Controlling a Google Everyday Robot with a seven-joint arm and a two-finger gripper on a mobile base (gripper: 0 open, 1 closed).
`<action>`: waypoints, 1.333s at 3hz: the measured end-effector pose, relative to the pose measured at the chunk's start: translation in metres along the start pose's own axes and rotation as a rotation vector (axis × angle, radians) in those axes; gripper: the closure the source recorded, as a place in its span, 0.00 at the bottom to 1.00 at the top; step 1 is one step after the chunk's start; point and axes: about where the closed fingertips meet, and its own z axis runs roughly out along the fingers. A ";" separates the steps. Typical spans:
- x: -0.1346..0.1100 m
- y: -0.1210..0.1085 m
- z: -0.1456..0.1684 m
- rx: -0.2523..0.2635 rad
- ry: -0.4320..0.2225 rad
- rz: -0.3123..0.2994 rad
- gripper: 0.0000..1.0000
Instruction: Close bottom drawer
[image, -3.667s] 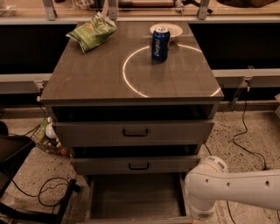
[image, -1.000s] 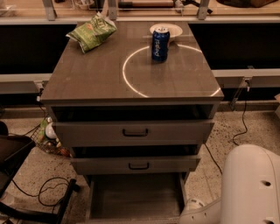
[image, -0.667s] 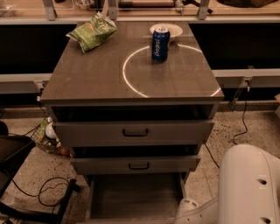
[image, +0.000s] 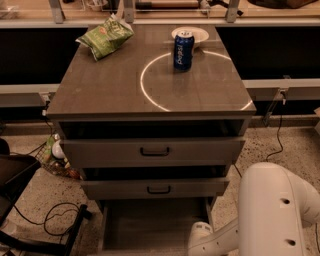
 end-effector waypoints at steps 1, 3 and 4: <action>-0.008 -0.016 0.008 0.006 0.001 -0.024 1.00; -0.013 -0.036 0.007 0.034 -0.004 -0.044 1.00; -0.014 -0.067 -0.003 0.094 -0.018 -0.068 1.00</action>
Offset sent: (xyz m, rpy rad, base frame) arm 0.0638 0.0216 -0.0135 0.0255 -0.0775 0.0630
